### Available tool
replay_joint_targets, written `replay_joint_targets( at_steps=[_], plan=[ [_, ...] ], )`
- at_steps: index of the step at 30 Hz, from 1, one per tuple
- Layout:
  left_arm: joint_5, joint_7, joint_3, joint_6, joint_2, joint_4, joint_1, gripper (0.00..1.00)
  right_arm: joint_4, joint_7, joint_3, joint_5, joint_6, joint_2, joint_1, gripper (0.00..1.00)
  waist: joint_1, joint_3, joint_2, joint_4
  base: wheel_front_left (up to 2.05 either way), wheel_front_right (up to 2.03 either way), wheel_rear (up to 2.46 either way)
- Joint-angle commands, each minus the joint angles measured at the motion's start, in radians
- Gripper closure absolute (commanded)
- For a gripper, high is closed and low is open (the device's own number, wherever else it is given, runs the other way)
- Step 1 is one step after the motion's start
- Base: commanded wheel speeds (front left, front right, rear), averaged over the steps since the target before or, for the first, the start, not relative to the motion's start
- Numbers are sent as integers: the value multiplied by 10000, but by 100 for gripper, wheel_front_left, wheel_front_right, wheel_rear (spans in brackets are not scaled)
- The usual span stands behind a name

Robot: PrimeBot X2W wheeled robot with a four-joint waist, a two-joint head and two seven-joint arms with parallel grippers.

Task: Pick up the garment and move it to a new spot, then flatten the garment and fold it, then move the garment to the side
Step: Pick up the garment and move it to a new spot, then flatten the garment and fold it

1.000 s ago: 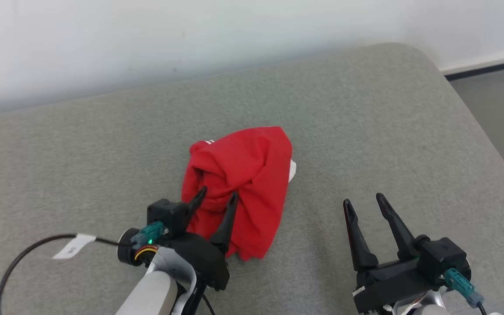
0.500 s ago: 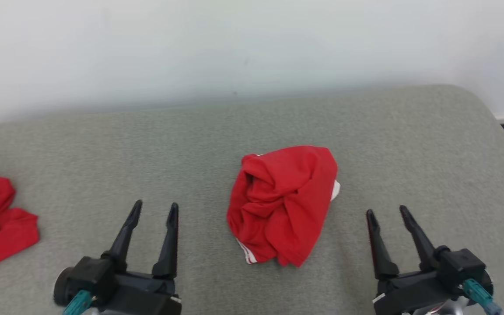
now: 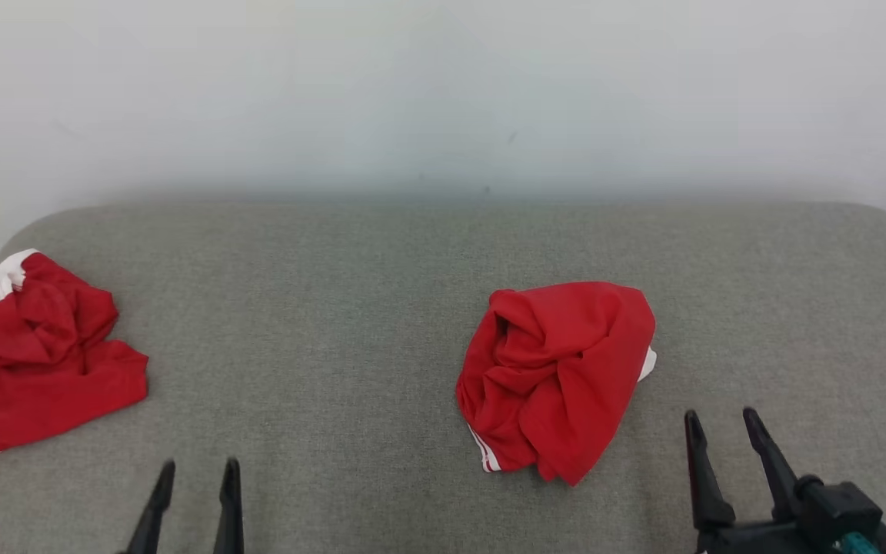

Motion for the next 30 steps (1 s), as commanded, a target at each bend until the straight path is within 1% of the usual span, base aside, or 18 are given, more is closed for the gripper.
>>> replay_joint_targets(
  at_steps=[1,6,12,30],
  plan=[
    [38,-25,8,-73,89,115,224,0,27,-23,-60,-71,9,-60,179,0,1,-80,-1,55,0,0,0],
    [130,-26,148,-154,222,530,583,0,52,68,-101,-148,9,-17,475,0,1,-146,-1,-9,0,0,0],
    [218,-26,243,-209,227,571,717,0,65,195,-56,-33,9,21,601,0,1,-142,-1,-161,0,0,0],
    [123,-27,-90,-231,201,813,347,0,4,309,16,49,9,99,522,0,1,-47,-1,-299,0,0,0]
  ],
)
